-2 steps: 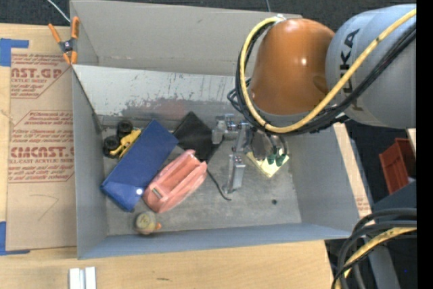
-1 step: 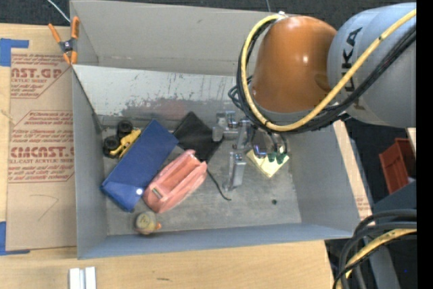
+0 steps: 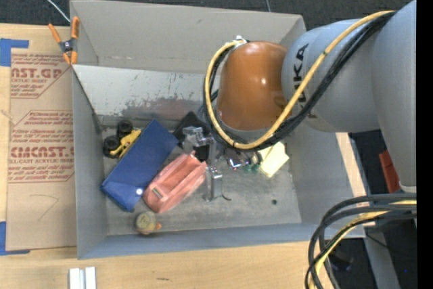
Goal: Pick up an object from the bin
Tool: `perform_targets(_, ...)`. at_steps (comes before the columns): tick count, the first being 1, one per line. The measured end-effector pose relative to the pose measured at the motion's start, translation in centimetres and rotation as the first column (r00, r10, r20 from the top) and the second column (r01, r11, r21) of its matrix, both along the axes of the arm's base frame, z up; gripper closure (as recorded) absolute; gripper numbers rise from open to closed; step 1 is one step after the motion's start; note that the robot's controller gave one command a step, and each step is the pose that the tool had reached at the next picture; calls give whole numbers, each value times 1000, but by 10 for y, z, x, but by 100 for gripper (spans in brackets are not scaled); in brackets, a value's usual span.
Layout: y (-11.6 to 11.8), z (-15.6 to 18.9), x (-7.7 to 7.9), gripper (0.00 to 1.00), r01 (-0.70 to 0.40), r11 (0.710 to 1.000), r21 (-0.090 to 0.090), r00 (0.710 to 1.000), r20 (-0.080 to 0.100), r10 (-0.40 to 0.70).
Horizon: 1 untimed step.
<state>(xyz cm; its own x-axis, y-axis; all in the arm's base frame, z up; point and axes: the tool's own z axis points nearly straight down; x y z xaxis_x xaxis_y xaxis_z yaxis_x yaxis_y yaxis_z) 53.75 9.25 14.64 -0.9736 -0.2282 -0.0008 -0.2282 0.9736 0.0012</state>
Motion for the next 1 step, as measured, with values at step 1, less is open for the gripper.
perform_targets(1,-104,8,7,0,-19,1000,0,1000,2,19)
